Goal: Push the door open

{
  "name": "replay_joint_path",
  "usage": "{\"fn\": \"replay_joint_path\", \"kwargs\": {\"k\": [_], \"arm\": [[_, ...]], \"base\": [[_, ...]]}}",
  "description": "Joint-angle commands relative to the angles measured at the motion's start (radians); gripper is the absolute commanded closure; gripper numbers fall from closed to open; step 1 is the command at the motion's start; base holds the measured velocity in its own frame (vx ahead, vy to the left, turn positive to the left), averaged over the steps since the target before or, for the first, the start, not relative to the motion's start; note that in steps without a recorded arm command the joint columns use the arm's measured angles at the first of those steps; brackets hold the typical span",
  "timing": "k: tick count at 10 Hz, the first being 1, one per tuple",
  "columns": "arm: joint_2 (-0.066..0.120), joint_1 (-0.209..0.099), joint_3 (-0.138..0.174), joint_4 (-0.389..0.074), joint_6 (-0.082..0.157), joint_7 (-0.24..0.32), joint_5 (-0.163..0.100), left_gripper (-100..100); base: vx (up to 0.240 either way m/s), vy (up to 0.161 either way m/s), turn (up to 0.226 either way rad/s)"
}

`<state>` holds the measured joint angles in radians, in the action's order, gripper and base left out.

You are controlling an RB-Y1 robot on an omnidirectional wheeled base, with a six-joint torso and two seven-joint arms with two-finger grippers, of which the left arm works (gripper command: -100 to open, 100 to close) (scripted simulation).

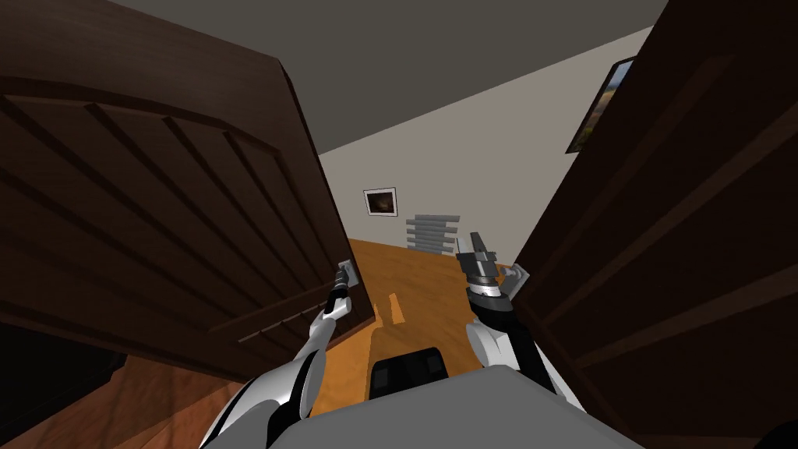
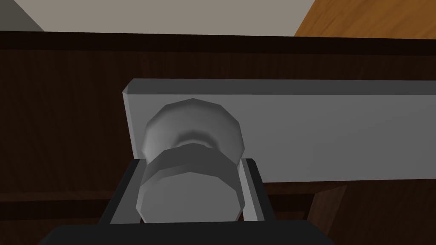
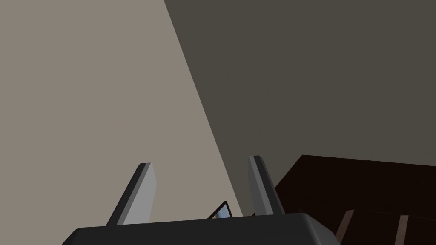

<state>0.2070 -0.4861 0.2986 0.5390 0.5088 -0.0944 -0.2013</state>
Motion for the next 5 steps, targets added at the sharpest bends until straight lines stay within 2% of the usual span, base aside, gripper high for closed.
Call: {"fn": "replay_joint_path", "kwargs": {"k": [1, 2, 3, 4, 5], "arm": [[0.008, 0.006, 0.014, 0.018, -0.001, -0.003, -0.005, 100], [0.013, 0.007, 0.022, 0.017, 0.0, -0.006, -0.008, 100], [0.011, -0.001, 0.017, -0.006, 0.002, -0.006, -0.007, 100], [0.022, -0.003, 0.033, -0.014, 0.01, -0.01, -0.014, 100], [0.024, -0.003, 0.037, -0.015, 0.011, -0.012, -0.016, 100]], "base": [[0.171, -0.086, 0.053], [0.174, -0.099, 0.058], [0.081, -0.04, 0.04], [0.145, -0.028, 0.043], [0.178, -0.042, 0.046]]}}
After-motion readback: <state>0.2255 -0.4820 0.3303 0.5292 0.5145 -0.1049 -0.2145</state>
